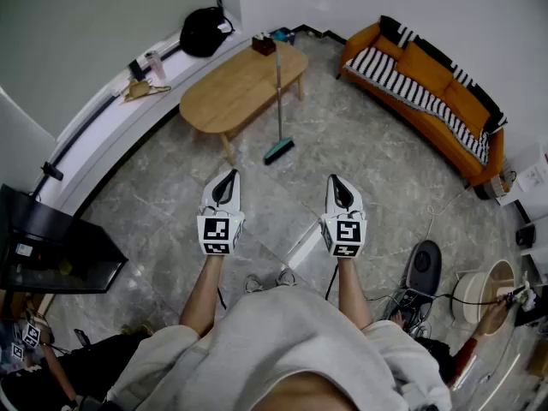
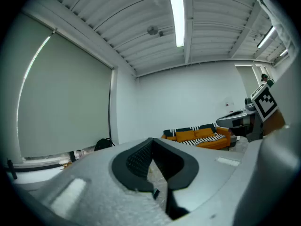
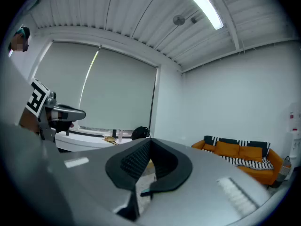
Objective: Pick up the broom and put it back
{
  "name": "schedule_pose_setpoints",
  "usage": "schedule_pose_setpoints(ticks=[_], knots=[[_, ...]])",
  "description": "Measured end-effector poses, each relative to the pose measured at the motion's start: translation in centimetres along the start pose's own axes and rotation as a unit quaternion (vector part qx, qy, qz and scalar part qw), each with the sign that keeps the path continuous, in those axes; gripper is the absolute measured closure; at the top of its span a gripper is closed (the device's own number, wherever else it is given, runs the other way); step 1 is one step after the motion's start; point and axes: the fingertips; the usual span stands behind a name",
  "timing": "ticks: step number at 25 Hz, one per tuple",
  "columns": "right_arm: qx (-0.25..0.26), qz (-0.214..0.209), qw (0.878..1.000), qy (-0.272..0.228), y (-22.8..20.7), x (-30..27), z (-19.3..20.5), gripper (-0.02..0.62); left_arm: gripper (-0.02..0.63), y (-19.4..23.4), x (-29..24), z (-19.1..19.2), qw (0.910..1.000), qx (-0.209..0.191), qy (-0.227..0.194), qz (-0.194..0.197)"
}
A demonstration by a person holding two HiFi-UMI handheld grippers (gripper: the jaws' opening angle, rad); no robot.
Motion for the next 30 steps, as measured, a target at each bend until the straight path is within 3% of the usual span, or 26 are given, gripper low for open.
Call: schedule_pose_setpoints(ticks=[11, 16, 30], knots=[[-0.005, -0.008, 1.000, 0.005, -0.7, -0.5, 1.6, 0.597, 0.611, -0.9, -1.4, 0.5, 0.9998, -0.009, 0.014, 0.009], [-0.040, -0.010, 0.999, -0.003, -2.6, -1.1, 1.9, 0.595, 0.611, -2.2, -3.0, 0.0, 0.9997, -0.015, 0.014, 0.015], [-0.019, -0.043, 0.999, 0.002, -4.9, -3.4, 3.9, 0.595, 0.611, -5.4, -6.8, 1.2, 0.9995, -0.016, 0.024, 0.010]])
Point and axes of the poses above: the fingertips, and each gripper's own axes: x backward along the fingers, y to its left, z out of its underside, and after that the axes turned 9 degrees about z, right-handed
